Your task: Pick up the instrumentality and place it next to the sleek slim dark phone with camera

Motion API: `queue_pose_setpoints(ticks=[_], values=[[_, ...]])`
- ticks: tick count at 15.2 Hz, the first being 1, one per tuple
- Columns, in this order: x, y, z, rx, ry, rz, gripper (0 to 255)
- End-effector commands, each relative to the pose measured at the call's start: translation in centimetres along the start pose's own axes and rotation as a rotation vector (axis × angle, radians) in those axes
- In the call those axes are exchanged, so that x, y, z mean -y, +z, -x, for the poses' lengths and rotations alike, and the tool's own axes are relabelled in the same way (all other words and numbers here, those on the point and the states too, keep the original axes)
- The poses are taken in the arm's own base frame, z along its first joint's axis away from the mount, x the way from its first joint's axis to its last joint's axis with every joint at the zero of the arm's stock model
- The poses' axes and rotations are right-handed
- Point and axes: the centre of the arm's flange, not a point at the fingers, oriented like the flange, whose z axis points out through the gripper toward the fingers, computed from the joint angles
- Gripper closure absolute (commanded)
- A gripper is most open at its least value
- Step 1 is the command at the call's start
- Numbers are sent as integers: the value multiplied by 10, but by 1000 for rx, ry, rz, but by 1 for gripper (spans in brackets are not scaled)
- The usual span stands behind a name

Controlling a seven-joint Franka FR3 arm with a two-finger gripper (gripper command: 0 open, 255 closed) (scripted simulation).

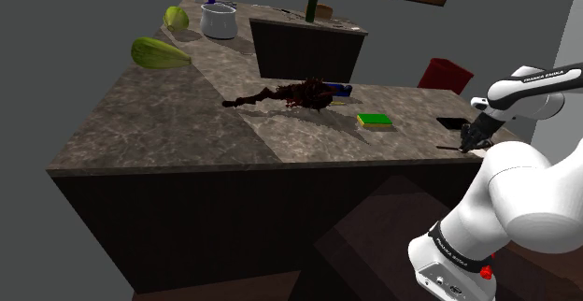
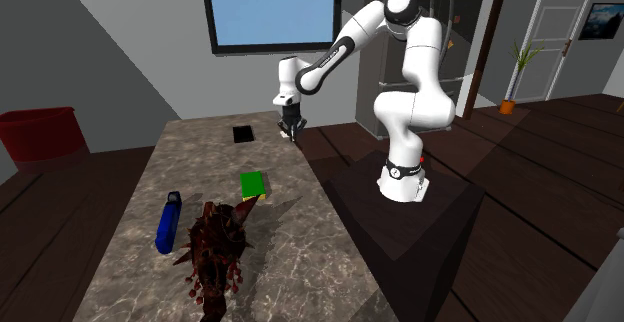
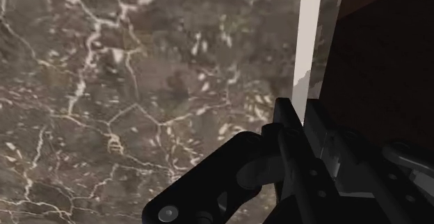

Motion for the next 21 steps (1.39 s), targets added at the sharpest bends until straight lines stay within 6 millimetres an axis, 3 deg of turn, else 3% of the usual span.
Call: queue_pose_setpoints(ticks=[1, 3, 4, 9, 13, 21], values=[[0, 0, 0, 0, 0, 0, 255], [0, 0, 0, 0, 0, 0, 255], [0, 0, 0, 0, 0, 0, 0], [0, 0, 0, 0, 0, 0, 0], [0, -50, 0, 0, 0, 0, 0], [0, -50, 0, 0, 0, 0, 0]])
